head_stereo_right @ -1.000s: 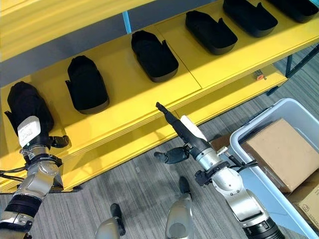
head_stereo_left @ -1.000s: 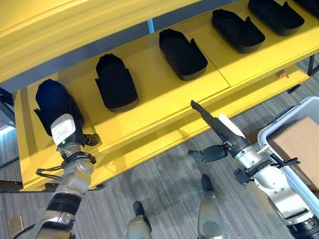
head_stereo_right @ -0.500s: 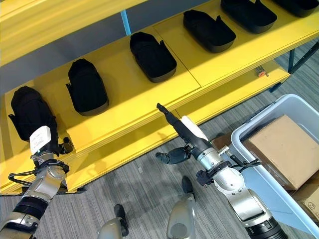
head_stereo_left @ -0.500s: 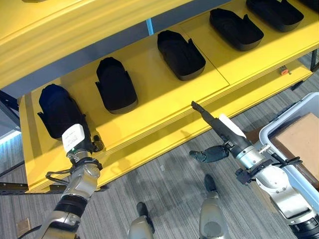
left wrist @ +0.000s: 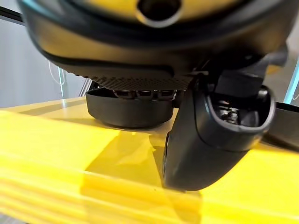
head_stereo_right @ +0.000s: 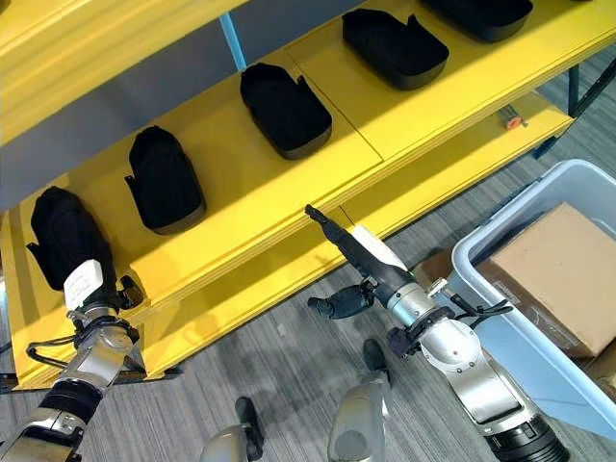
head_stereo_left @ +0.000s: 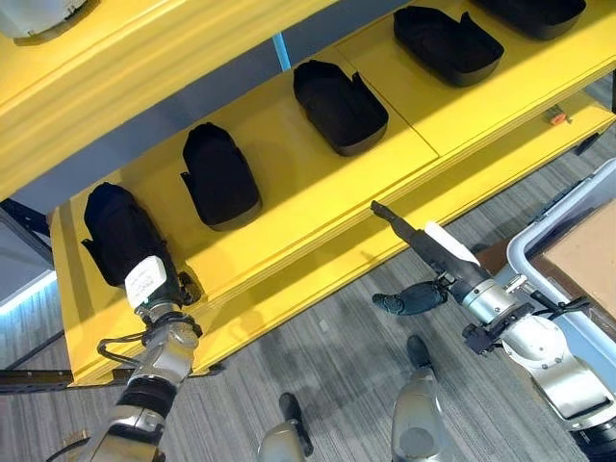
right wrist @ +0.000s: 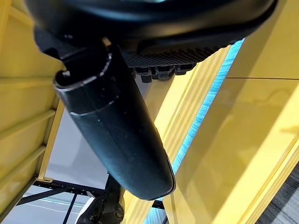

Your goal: Move parts from the plastic box to the shelf.

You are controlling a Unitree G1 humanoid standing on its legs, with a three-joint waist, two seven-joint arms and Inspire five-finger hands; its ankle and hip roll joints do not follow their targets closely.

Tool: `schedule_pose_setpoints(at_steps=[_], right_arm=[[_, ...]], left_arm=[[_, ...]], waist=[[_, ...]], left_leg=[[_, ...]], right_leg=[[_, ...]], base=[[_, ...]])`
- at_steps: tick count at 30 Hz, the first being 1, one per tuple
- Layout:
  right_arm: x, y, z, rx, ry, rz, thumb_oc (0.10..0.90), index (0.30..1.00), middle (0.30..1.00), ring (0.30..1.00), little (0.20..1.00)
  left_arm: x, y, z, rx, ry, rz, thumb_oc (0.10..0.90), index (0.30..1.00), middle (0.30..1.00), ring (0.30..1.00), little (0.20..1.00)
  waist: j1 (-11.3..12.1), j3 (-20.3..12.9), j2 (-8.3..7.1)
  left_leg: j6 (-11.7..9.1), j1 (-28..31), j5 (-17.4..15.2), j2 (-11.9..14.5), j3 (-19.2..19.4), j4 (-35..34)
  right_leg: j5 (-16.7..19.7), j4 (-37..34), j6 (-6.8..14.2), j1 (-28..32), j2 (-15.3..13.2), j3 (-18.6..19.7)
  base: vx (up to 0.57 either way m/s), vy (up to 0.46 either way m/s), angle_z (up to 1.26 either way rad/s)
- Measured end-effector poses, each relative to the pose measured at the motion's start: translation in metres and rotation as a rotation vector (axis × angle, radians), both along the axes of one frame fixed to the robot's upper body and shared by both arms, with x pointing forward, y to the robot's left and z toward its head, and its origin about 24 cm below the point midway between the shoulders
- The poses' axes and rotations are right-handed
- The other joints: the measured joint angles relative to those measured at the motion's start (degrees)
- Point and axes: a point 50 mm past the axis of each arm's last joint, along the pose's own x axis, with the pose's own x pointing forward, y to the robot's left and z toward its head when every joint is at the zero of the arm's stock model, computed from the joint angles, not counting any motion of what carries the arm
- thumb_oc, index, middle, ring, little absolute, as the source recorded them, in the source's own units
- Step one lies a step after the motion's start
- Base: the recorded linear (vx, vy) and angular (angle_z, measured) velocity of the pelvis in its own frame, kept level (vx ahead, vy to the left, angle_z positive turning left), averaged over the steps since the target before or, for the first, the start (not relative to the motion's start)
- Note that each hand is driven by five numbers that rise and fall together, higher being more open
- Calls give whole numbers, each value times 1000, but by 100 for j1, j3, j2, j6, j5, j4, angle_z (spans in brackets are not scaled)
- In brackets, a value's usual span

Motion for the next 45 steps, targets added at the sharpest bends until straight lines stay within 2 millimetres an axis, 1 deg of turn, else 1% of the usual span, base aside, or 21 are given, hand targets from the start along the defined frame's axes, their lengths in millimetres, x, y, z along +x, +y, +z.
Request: schedule_pose_setpoints(at_steps=[5, 10, 18, 25, 28, 31, 33, 34, 35, 36, 38, 40, 42, 45], right_arm=[[3, -1, 5, -18, -10, -5, 900, 1000, 1000, 1000, 1000], [3, -2, 5, -23, -7, -7, 900, 1000, 1000, 1000, 1000], [3, -2, 5, -29, -8, -8, 900, 1000, 1000, 1000, 1000], [3, -2, 5, -29, -10, -10, 900, 1000, 1000, 1000, 1000], [3, -3, 5, -28, -11, -12, 900, 1000, 1000, 1000, 1000], [3, -3, 6, -22, -21, -24, 900, 1000, 1000, 1000, 1000], [3, -4, 6, -13, -32, -38, 900, 1000, 1000, 1000, 1000], [3, -2, 5, 2, -37, -42, 900, 1000, 1000, 1000, 1000], [3, -2, 5, 12, -43, -48, 900, 1000, 1000, 1000, 1000], [3, -2, 5, 17, -47, -55, 900, 1000, 1000, 1000, 1000], [3, 0, 3, 40, -58, -66, 900, 1000, 1000, 1000, 1000], [3, 1, 4, 53, -69, -71, 900, 1000, 1000, 1000, 1000], [2, 1, 5, 62, -86, -76, 900, 1000, 1000, 1000, 1000], [2, 1, 6, 73, -105, -81, 900, 1000, 1000, 1000, 1000]], left_arm=[[-5, 7, -9, -22, 28, 50, 900, 1000, 1000, 1000, 1000], [-7, 12, -14, -51, 41, 83, 900, 1000, 1000, 1000, 1000], [-9, 14, -15, -41, 23, 92, 900, 1000, 1000, 1000, 1000], [-10, 10, -17, -32, 1, 111, 900, 1000, 1000, 1000, 1000], [-10, 9, -17, -22, -22, 123, 900, 1000, 1000, 1000, 1000], [-9, 7, -6, -25, -119, 122, 900, 1000, 1000, 1000, 1000], [-4, 0, 7, -16, -210, 99, 900, 1000, 1000, 1000, 1000], [-2, -5, 21, -22, -302, 82, 900, 1000, 1000, 1000, 1000], [-2, -8, 30, -22, -359, 72, 900, 1000, 1000, 1000, 1000], [0, -13, 38, -27, -404, 53, 900, 1000, 1000, 1000, 1000], [1, -22, 64, -26, -532, 17, 900, 1000, 1000, 1000, 1000], [2, -33, 83, -1, -623, -43, 900, 1000, 1000, 1000, 1000], [1, -39, 96, 22, -694, -72, 900, 1000, 1000, 1000, 1000], [-3, -44, 111, 64, -803, -105, 900, 1000, 1000, 1000, 1000]], waist=[[-126, 10, 88], [-186, 5, 117], [-196, 5, 120], [-192, 8, 115], [-189, 29, 86], [-172, 155, -36], [-77, 284, -125], [-55, 356, -215], [-2, 411, -275], [70, 458, -314], [133, 545, -409], [239, 586, -479], [349, 600, -505], [381, 605, -515]], left_leg=[[15, 107, 11, -51, 71, -102], [18, 161, 34, -65, 91, -180], [9, 173, 49, -67, 87, -216], [10, 219, 92, -72, 91, -313], [9, 221, 92, -72, 89, -315], [-35, 229, 128, -69, 57, -308], [-29, 205, 135, -68, 16, -292], [-29, 126, 173, -63, -104, -298], [-24, 116, 182, -56, -125, -300], [-41, 100, 192, -55, -143, -299], [-59, -15, 215, -47, -274, -279], [-75, -50, 224, -46, -305, -255], [-77, -65, 224, -38, -322, -257], [-84, -138, 214, -10, -389, -218]], right_leg=[[-11, 0, 19, -6, -29, 75], [-24, 5, 37, -4, -29, 90], [-41, 18, 59, -6, -30, 81], [-53, 24, 74, -4, -29, 72], [-80, 30, 108, -4, -29, 70], [-98, 98, 112, -4, -24, 54], [-117, 147, 98, -13, -25, 29], [-134, 195, 77, -26, -28, -78], [-135, 204, 77, -25, -22, -101], [-136, 210, 78, -26, -23, -119], [-141, 237, 91, -33, -23, -219], [-162, 263, 110, -43, -24, -233], [-169, 264, 112, -42, -22, -260], [-180, 264, 98, -39, -4, -331]], base=[[8, 26, -7], [3, 8, -2], [0, 0, 0], [0, 0, 0], [-1, -15, 0], [-32, -91, 4], [-27, -82, 16], [-43, -101, 26], [-47, -105, 25], [-48, -99, 17], [-47, -87, 23], [-36, -84, 11], [-26, -91, 3], [-2, -61, 9]])
